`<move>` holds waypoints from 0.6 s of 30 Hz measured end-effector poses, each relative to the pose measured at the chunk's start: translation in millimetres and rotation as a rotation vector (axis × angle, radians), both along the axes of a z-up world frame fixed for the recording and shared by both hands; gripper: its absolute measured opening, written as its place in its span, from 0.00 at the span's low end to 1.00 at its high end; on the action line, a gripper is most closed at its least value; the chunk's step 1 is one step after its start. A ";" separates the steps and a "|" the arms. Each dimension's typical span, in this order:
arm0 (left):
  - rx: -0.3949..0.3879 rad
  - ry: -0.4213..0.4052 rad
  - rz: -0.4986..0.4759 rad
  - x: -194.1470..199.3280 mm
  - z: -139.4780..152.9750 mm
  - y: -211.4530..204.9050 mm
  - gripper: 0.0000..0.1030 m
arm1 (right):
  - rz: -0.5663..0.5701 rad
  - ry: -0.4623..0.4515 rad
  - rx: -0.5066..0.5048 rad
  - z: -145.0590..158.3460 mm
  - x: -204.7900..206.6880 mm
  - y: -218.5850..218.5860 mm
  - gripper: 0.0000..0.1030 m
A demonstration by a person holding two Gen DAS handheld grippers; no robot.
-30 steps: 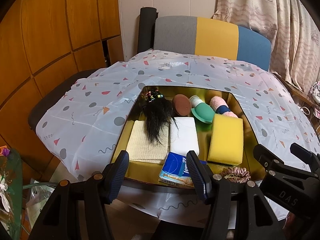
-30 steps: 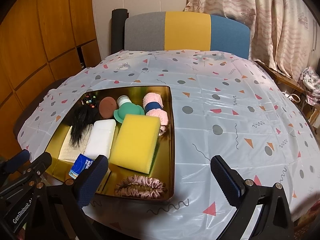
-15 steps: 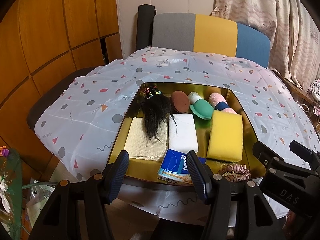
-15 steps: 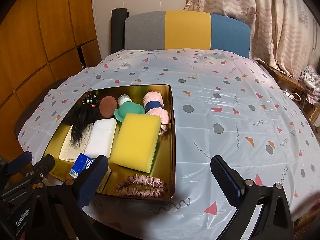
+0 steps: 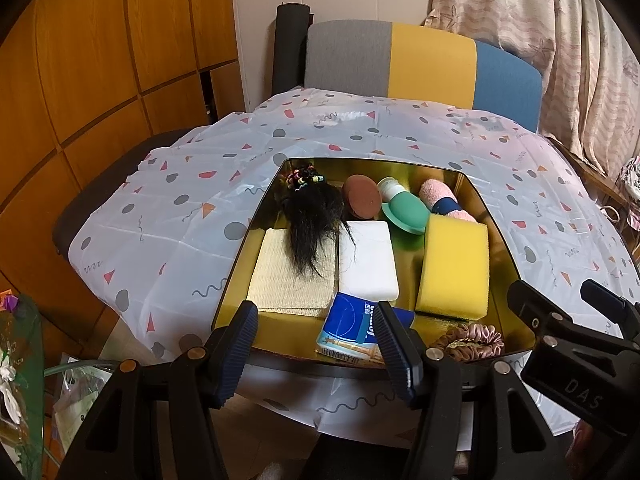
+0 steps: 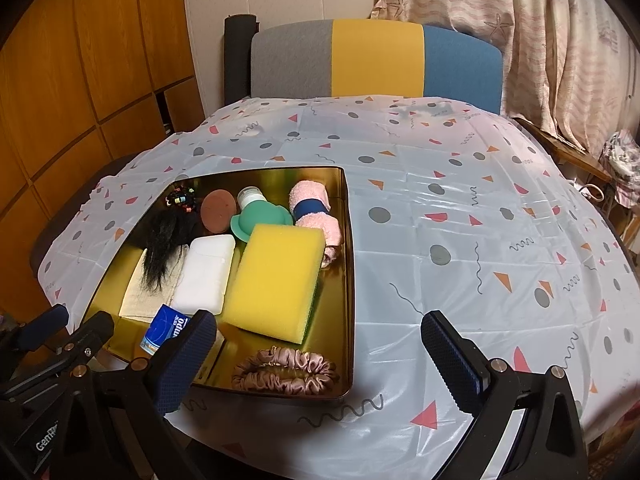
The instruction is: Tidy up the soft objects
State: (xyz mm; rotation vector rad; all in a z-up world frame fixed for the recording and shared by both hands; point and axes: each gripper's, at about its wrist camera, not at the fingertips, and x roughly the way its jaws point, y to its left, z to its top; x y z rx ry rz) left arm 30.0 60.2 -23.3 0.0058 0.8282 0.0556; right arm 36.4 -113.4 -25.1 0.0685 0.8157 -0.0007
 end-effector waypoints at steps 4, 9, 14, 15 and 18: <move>0.001 0.002 -0.003 0.3 -0.3 -0.6 0.59 | -0.001 0.003 0.005 -0.5 0.2 0.3 1.00; 0.006 0.000 -0.006 -0.1 -0.6 -1.6 0.59 | -0.001 0.004 0.006 -0.9 0.5 0.3 1.00; 0.011 0.004 -0.007 0.0 -1.5 -2.2 0.58 | -0.003 0.009 0.007 -2.3 0.5 0.6 1.00; 0.013 0.003 -0.006 0.2 -1.6 -2.2 0.58 | -0.003 0.010 0.008 -2.7 0.5 0.5 1.00; 0.020 -0.002 -0.004 -0.1 -1.4 -2.0 0.58 | -0.005 0.013 0.012 -3.1 0.4 0.5 1.00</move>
